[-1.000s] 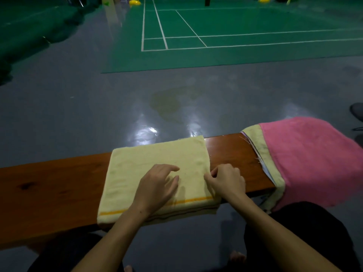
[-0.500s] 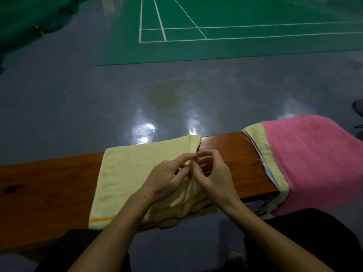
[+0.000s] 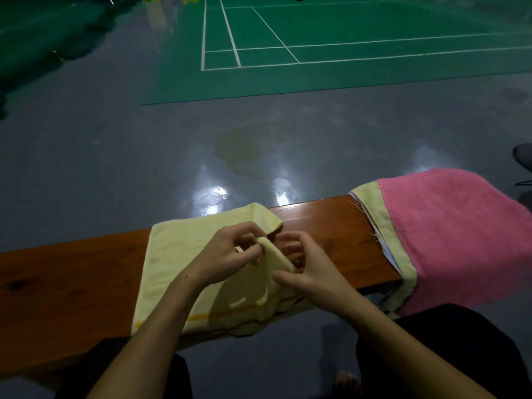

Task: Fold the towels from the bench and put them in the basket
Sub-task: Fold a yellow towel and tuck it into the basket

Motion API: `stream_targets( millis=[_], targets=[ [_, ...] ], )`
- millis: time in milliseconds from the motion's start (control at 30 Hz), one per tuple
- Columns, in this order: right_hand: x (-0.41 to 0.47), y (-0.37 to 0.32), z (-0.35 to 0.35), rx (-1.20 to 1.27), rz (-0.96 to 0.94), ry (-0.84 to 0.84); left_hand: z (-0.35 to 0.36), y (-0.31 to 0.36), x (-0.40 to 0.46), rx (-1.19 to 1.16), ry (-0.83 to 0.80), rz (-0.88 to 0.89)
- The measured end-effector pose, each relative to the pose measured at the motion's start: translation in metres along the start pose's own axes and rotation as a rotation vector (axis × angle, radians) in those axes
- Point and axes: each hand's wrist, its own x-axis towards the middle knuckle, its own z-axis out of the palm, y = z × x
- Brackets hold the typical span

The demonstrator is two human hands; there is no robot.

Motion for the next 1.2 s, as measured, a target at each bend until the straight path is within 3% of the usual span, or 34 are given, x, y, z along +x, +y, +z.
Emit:
stream_targets(
  millis=[133,300,433,833,1067,1200],
  targets=[
    [-0.003,0.003,-0.018,-0.146,0.088,-0.160,-0.016,0.003,-0.007,-0.134,0.050,-0.058],
    [-0.003,0.003,-0.028,-0.284,0.004,-0.211,-0.033,0.003,-0.018,-0.290,0.085,-0.116],
    [0.001,-0.002,-0.021,-0.168,-0.018,-0.189,-0.038,0.004,-0.023,-0.390,0.081,-0.112],
    [0.040,-0.006,0.016,-0.091,-0.169,0.104,-0.055,0.005,-0.031,-0.784,0.088,-0.049],
    [0.055,-0.015,0.038,0.329,-0.141,0.031,-0.061,0.008,-0.034,-0.864,0.048,0.014],
    [0.059,-0.023,0.041,0.346,-0.214,0.119,-0.069,0.002,-0.040,-0.844,0.067,0.007]
  ],
)
